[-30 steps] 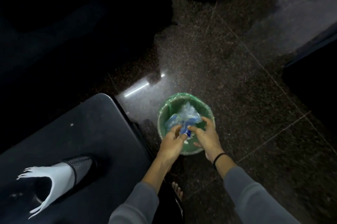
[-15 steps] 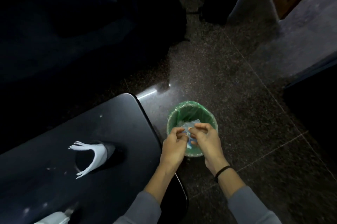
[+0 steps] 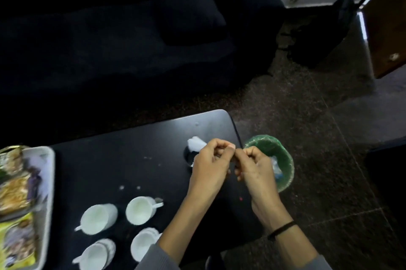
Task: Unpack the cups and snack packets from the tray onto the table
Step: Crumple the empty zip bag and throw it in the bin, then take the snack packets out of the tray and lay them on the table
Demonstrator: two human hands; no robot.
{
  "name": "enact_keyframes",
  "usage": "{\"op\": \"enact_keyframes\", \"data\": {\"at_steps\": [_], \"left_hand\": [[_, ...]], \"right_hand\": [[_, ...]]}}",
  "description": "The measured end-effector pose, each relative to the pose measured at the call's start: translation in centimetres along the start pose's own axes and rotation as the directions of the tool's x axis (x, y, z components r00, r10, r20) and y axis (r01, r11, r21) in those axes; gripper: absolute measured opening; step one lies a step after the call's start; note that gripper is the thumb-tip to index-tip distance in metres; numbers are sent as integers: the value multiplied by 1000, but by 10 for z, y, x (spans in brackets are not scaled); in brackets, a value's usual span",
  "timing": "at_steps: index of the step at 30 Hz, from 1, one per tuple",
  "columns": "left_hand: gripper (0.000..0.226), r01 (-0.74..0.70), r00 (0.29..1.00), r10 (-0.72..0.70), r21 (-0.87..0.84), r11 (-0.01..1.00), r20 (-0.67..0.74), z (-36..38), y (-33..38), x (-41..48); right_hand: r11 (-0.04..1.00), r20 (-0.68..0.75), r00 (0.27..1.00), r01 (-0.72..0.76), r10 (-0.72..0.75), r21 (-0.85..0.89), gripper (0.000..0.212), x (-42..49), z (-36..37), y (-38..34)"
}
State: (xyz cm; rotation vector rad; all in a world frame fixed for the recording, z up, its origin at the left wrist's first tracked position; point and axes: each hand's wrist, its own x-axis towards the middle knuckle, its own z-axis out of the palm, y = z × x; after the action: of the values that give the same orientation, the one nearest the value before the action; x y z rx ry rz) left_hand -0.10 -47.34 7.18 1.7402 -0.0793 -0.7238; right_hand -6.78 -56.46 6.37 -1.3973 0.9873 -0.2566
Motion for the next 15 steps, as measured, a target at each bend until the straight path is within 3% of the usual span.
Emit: {"op": "enact_keyframes", "data": {"at_steps": [7, 13, 15], "left_hand": [[9, -12, 986, 7, -29, 1000, -165, -156, -16, -33], [11, 1, 938, -35, -97, 995, -345, -290, -62, -60], [12, 11, 915, -60, -124, 992, -399, -329, -83, -69]], "right_hand": [[997, 247, 969, -2, 20, -72, 33, -64, 140, -12], [971, 438, 899, 88, 19, -223, 48, -111, 270, 12], [957, 482, 876, 115, 29, -267, 41, -127, 310, 24]]}}
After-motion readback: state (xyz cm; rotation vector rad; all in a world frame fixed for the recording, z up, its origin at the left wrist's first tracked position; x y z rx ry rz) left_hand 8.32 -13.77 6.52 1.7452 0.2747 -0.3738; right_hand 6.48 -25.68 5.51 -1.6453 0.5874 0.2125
